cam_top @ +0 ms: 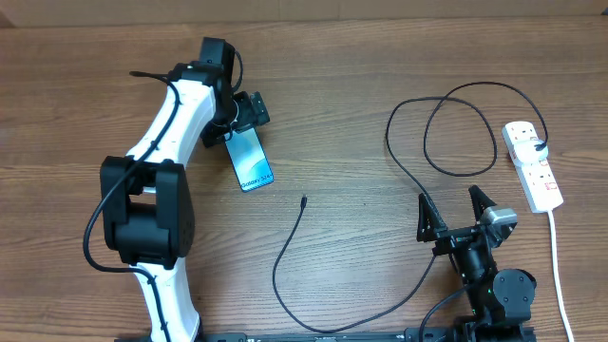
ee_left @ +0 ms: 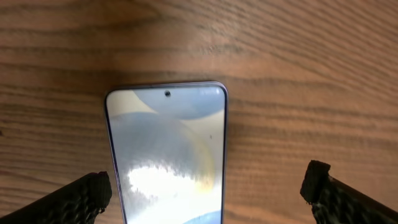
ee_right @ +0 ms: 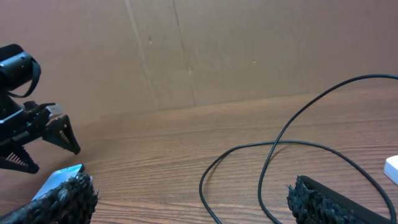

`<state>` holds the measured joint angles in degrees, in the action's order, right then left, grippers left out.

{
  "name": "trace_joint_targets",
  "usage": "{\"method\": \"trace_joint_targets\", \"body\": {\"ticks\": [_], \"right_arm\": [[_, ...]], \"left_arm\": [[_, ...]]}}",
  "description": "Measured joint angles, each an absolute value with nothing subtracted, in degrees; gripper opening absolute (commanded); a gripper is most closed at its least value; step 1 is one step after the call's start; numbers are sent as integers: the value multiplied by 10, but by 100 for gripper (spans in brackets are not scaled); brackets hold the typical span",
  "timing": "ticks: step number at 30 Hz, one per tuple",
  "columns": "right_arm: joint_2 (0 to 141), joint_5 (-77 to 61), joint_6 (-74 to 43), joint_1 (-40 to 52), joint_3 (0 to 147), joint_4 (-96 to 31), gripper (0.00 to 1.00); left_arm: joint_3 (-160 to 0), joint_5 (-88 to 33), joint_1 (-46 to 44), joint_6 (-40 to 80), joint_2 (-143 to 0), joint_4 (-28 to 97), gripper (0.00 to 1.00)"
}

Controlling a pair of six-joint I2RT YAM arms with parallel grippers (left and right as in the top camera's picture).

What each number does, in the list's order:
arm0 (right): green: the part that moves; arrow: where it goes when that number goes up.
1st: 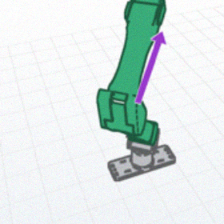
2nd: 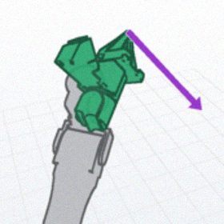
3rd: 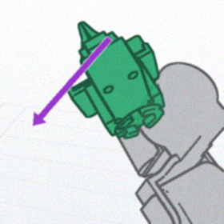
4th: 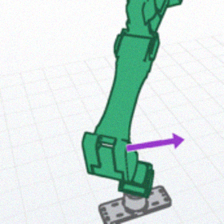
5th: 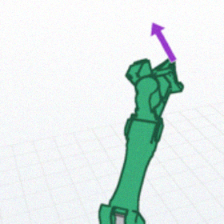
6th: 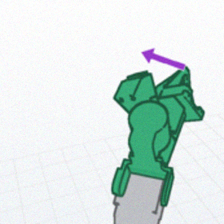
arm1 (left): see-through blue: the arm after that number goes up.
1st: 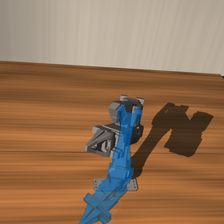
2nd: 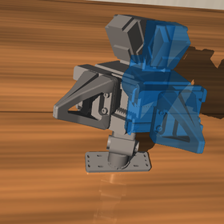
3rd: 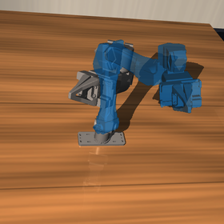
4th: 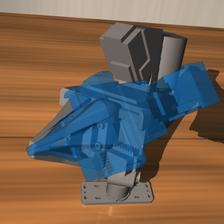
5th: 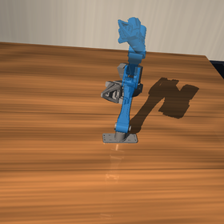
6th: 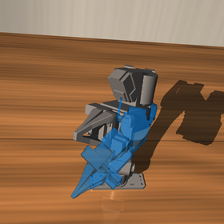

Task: Plug charger to phone and switch on socket
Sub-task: 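Grasp the phone's top edge with the left gripper and lift it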

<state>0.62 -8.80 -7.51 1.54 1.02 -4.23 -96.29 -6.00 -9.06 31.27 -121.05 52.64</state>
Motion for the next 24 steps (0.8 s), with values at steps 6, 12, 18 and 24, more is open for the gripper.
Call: {"method": "trace_joint_targets", "body": {"ticks": [6,12,18,24], "right_arm": [[6,-88,-75,15,10,-43,100],[6,-88,-75,15,10,-42,100],[6,-88,-75,15,10,-43,100],[6,-88,-75,15,10,-42,100]], "left_arm": [[-938,5,-140,344,-1211,519,100],[-925,21,-145,346,-1211,525,100],[-887,25,-145,346,-1211,536,100],[-869,33,-145,346,-1211,525,100]]}}
